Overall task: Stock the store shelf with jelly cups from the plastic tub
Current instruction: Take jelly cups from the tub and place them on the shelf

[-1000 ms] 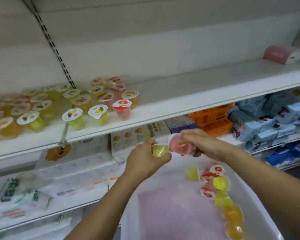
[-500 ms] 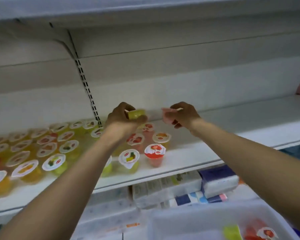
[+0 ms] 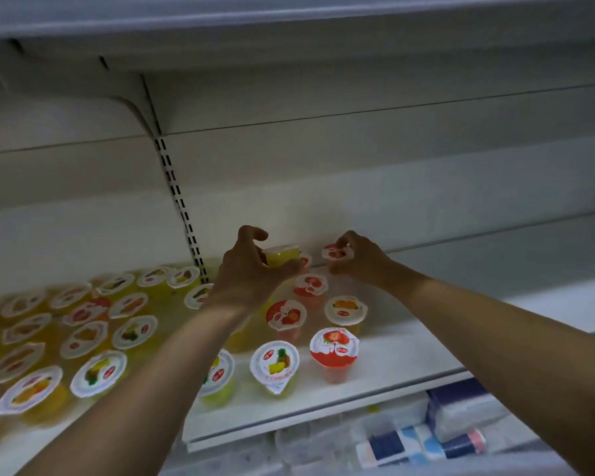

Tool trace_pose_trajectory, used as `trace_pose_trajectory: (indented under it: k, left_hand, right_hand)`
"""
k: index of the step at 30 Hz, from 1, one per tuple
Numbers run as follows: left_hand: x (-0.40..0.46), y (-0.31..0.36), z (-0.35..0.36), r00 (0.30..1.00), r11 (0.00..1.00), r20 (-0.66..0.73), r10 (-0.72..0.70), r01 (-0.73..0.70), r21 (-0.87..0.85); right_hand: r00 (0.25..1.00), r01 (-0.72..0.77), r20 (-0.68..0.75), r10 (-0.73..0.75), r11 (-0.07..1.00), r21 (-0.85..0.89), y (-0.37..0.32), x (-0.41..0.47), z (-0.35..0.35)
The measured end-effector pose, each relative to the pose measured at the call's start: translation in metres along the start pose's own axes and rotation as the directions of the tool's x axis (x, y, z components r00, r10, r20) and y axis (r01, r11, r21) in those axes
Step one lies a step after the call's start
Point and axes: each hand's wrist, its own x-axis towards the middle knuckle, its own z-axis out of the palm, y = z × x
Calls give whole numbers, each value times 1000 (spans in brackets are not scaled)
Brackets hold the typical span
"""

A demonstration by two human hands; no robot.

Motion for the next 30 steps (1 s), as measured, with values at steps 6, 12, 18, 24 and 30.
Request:
trace_pose_trajectory:
  k: [6,12,18,24,30]
  left_hand:
    - [2,18,11,999,996,-20,43,-41,75]
    - [-2,36,20,991,988,51,123,-127,87]
    - [-5,14,27,982,858,125,141,-184,480]
    - [-5,9,33,975,673,178,131,-219,706]
    - [-2,4,37,971,659,179,159,-240,713]
  right_hand:
    - [968,141,128,-215,891,432,-53,-52,-39]
    - [974,181,41,-222,876,446,-60,-70,-51]
    - [994,81,-83,-66,977,197,-15,-70,-39]
    - [999,51,-5,-51,999,14,-2,-69,-19]
    - [999,43,14,-43,999,6,1,-68,-14]
